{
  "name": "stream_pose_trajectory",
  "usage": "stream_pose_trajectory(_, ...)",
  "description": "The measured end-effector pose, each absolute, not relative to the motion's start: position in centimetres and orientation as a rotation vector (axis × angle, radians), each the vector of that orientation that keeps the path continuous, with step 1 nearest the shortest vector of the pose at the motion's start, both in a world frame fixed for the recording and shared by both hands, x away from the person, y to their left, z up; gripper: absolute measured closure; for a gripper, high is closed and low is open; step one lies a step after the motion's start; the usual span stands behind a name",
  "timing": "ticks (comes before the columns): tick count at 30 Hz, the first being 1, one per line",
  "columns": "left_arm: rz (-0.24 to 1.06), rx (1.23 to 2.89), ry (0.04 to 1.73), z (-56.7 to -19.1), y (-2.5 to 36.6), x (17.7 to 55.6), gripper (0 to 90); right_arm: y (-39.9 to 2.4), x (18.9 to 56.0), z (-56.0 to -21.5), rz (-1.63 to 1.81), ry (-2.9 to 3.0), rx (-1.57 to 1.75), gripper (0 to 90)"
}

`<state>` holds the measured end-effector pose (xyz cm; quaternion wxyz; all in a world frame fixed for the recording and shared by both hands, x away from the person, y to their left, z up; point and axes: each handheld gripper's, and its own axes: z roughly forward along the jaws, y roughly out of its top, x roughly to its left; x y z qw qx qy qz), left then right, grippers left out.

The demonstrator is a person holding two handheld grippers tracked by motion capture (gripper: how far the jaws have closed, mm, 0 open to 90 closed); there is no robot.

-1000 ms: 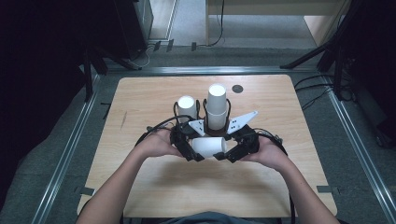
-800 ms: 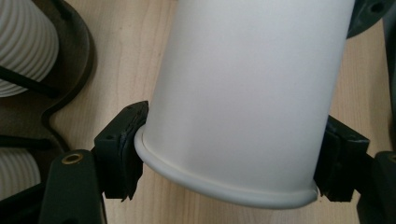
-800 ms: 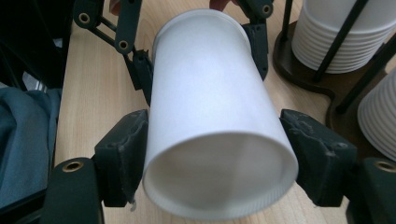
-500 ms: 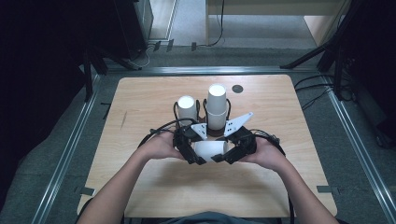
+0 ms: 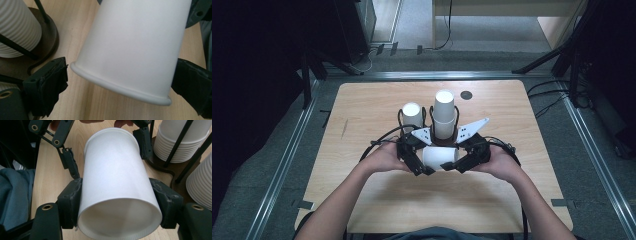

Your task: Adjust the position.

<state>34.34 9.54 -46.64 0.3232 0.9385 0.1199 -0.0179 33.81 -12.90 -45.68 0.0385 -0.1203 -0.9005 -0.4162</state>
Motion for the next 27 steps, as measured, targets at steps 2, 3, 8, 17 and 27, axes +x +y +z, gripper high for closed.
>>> stream_pose_trajectory(2, -0.078, 2.406, 0.337, -46.6, 9.8, 34.4, 3.1, -13.0, 33.8, -45.6, -1.28, -2.759, -0.37, 33.0)
stream_pose_trajectory(3, -0.095, 2.386, 0.345, -46.5, 10.0, 34.5, 3.1, -13.0, 33.8, -45.6, -1.28, -2.759, -0.37, 33.0)
stream_pose_trajectory(8, -0.116, 2.331, 0.368, -46.5, 10.4, 34.6, 3.1, -13.1, 33.8, -45.5, -1.296, -2.748, -0.374, 32.9)
stream_pose_trajectory(17, -0.156, 2.255, 0.363, -46.9, 10.4, 34.4, 5.9, -13.4, 33.8, -45.0, -1.354, -2.714, -0.369, 32.8)
stream_pose_trajectory(27, -0.221, 2.183, 0.314, -47.2, 10.8, 34.3, 15.2, -13.6, 33.7, -44.7, -1.393, -2.661, -0.342, 32.7)
